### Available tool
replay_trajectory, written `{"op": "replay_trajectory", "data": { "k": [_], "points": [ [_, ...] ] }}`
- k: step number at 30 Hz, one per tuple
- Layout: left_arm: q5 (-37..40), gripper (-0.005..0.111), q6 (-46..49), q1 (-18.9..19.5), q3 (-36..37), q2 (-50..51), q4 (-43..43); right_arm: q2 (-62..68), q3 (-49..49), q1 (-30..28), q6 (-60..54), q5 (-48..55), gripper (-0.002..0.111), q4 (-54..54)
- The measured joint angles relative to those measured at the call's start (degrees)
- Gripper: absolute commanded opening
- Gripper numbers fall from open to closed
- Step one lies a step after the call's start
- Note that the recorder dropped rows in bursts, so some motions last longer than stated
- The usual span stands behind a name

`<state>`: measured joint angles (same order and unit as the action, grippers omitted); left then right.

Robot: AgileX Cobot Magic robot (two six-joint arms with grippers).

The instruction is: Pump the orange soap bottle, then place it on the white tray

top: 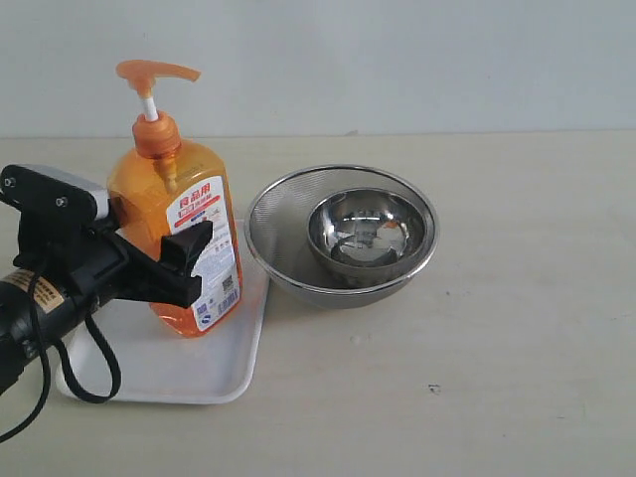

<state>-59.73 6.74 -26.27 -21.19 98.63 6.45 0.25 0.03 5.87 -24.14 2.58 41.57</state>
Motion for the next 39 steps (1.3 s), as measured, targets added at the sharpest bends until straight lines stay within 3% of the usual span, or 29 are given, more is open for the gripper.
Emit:
{"op": "replay_trajectory", "data": {
  "k": [24, 36, 39],
  "points": [
    [-4.5, 0.005, 0.0, 0.0, 0.1, 0.3, 2.2, 0.0, 0.0, 0.0, 0.1, 0.0, 0.000, 0.0],
    [-3.3, 0.005, -2.7, 0.0, 0.1, 0.3, 2.8, 0.0, 0.0, 0.0, 0.1, 0.0, 0.000, 0.0],
    [-2.5, 0.014, -4.0, 0.0, 0.1, 0.3, 2.5, 0.0, 0.0, 0.0, 0.0, 0.0, 0.000, 0.0]
  ]
}}
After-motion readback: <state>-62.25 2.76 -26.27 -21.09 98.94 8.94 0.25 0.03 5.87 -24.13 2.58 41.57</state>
